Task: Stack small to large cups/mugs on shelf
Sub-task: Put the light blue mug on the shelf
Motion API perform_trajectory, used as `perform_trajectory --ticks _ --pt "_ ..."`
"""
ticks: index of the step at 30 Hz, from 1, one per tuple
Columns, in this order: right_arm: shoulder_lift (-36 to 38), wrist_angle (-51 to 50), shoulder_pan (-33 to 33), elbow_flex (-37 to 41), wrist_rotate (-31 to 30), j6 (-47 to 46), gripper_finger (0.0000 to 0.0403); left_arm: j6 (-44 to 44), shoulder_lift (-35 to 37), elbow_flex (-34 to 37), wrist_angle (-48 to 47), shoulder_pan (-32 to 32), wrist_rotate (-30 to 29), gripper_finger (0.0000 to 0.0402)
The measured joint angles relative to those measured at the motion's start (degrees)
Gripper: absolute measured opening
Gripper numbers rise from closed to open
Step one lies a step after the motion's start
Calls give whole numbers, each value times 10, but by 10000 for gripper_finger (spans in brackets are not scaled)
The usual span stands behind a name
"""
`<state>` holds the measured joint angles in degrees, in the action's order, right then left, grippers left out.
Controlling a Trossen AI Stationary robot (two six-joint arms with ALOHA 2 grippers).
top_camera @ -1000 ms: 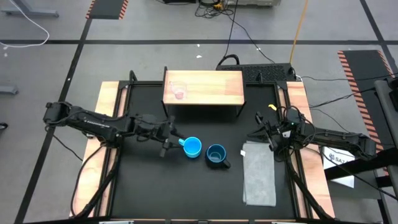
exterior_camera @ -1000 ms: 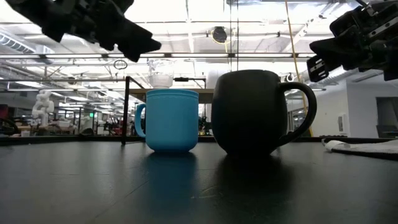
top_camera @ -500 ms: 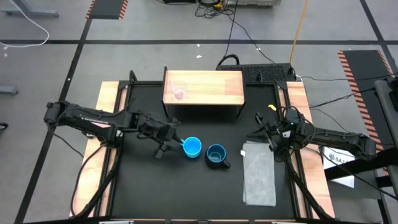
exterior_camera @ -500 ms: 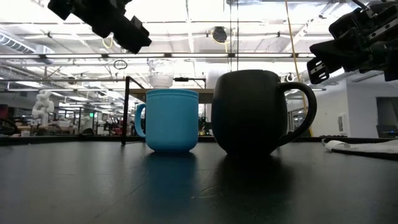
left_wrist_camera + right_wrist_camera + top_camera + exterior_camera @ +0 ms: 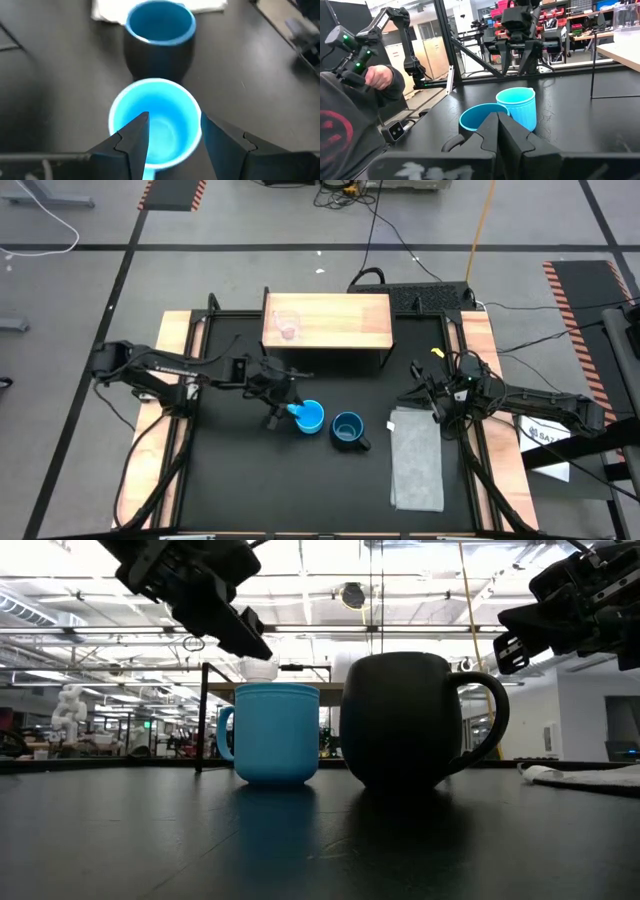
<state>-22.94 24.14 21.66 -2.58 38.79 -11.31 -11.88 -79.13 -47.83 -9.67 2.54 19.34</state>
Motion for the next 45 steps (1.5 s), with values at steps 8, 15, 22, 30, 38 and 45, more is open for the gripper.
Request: perform_trajectory --ticks 8,15,22,30,38,45 --pt "0 -2 0 0 0 1 0 -77 -49 -114 -151 -16 14 179" --pt "0 -4 0 0 0 1 0 -91 -101 -148 -174 -23 18 179" --pt "0 -4 0 0 0 2 0 -88 -146 -148 -169 -24 23 179" --pt "0 -4 0 0 0 2 0 -85 -156 -148 -168 -33 29 179" --pt "0 -4 0 0 0 1 0 -80 -173 -147 -161 -38 19 179" --pt "0 -5 0 0 0 1 0 -82 -202 -146 -139 -35 10 179"
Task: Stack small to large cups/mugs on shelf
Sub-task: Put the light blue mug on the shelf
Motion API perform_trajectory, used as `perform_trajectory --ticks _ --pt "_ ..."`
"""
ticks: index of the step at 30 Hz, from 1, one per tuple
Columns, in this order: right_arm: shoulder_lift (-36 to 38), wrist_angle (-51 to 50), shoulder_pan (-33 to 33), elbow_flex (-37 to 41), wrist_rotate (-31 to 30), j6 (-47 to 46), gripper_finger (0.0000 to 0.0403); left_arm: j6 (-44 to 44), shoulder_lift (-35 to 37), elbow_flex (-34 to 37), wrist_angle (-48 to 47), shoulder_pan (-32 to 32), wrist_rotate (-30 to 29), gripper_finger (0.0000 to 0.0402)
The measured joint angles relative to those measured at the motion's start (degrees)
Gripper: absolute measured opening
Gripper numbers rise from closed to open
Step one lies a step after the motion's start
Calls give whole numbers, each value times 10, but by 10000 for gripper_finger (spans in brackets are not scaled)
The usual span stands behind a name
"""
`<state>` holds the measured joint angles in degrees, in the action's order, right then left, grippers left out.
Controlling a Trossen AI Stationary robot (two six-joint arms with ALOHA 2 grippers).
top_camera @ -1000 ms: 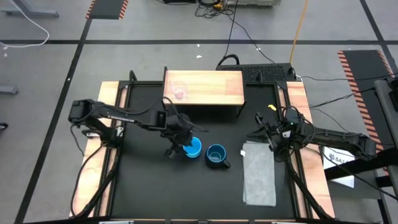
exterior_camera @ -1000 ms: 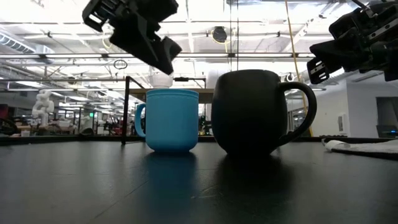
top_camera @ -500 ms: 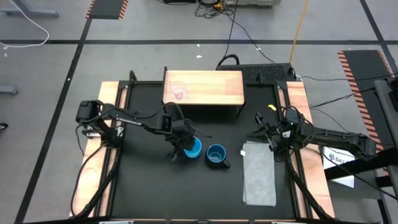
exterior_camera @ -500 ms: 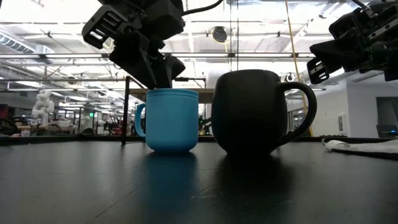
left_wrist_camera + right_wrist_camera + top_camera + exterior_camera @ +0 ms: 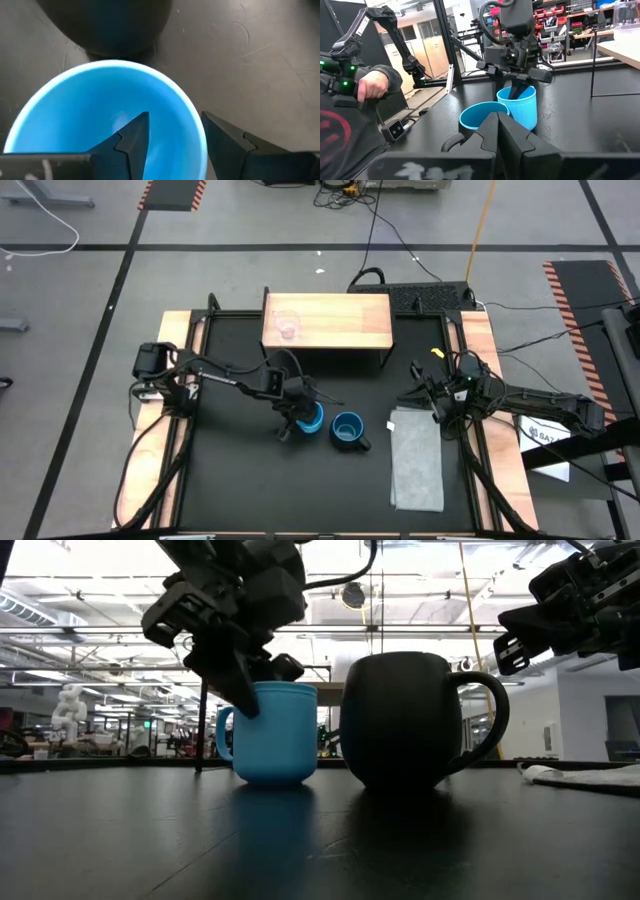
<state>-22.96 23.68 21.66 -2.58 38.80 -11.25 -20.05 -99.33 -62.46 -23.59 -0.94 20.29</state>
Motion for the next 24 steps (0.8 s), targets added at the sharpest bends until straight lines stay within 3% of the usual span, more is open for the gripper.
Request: perform_trajectory --ticks 6,15,24 --pt "0 0 0 0 0 0 0 7 5 0 0 7 -3 151" --pt "0 0 0 0 0 1 0 7 8 -1 1 9 4 18" --pt "0 0 0 0 0 0 0 3 10 -1 0 8 -2 10"
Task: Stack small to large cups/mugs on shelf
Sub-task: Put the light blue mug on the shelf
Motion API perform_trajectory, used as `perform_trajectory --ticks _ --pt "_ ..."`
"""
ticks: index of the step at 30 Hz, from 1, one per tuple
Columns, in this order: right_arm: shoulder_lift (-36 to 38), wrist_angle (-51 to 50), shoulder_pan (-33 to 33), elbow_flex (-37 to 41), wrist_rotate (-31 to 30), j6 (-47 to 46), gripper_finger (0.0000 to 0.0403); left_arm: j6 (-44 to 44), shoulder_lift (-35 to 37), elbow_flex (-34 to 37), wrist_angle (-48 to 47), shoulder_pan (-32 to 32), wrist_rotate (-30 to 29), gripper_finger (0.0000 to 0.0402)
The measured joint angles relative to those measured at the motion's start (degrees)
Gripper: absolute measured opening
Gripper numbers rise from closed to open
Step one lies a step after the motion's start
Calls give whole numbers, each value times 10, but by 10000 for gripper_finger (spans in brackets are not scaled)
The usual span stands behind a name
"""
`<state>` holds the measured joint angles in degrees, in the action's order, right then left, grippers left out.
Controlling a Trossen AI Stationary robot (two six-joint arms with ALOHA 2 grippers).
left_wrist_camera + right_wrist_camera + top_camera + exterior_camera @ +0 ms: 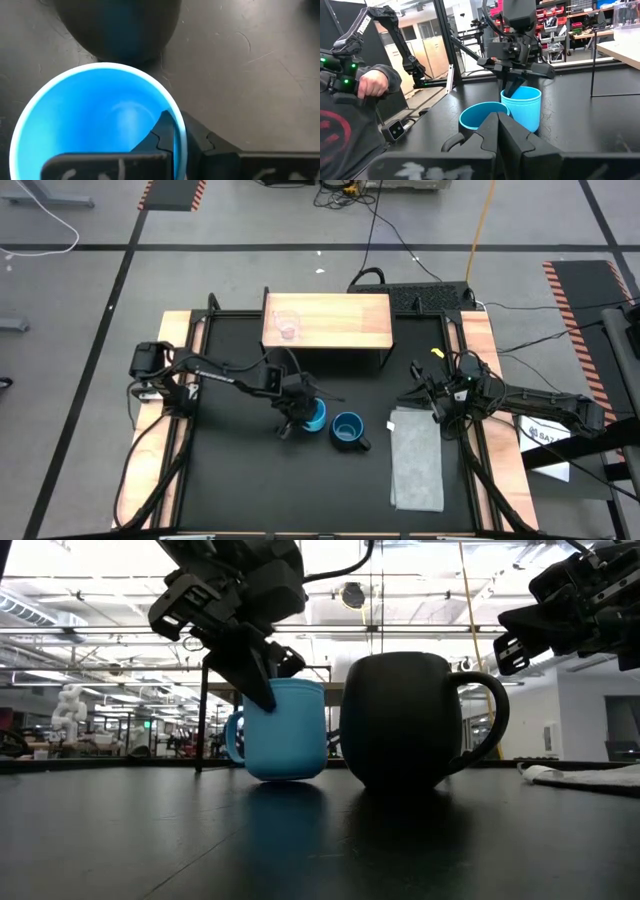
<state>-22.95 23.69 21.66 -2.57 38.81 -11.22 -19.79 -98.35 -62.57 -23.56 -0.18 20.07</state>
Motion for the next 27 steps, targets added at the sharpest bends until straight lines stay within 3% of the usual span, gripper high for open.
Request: perform_trajectory --ticks 8,27 --pt "0 -1 0 0 0 0 0 -5 58 2 -25 -1 -64 8" --pt "0 0 0 0 0 0 0 10 175 2 -88 -24 -142 8"
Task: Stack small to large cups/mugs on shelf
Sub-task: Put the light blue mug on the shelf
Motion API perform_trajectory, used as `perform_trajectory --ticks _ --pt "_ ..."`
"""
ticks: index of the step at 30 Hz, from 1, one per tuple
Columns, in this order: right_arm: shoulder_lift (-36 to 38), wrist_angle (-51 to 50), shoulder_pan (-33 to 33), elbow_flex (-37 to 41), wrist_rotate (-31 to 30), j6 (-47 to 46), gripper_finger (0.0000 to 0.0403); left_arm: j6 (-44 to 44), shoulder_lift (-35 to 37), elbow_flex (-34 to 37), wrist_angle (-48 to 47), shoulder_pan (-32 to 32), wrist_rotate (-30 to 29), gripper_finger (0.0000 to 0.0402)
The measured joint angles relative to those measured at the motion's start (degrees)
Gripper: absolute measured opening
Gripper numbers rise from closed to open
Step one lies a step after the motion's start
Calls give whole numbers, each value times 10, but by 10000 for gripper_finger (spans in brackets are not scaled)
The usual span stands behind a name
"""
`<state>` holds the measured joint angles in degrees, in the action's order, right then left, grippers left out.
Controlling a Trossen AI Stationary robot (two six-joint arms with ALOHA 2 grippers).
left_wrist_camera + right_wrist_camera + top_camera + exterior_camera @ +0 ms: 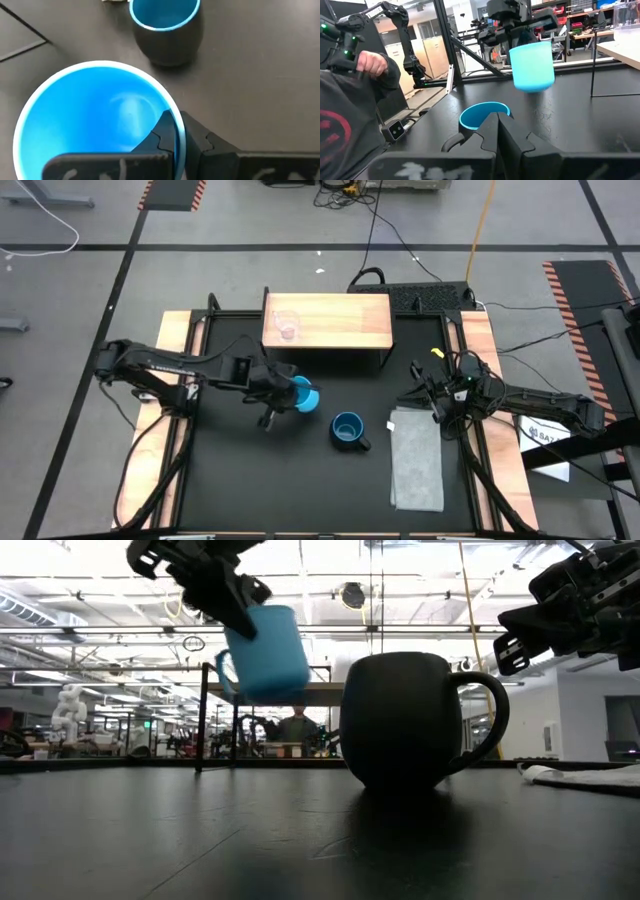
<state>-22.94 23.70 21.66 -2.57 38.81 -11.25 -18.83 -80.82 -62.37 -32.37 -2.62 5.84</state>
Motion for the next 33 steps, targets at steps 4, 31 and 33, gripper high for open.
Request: perform_trajectory --ticks 4,31,33 --pt "0 1 0 0 0 1 0 5 35 0 -13 -9 -24 9" --pt "0 0 0 0 0 3 0 23 222 -1 -77 -69 -160 8" --pt "0 0 0 0 0 4 0 21 221 -1 -85 -69 -161 8"
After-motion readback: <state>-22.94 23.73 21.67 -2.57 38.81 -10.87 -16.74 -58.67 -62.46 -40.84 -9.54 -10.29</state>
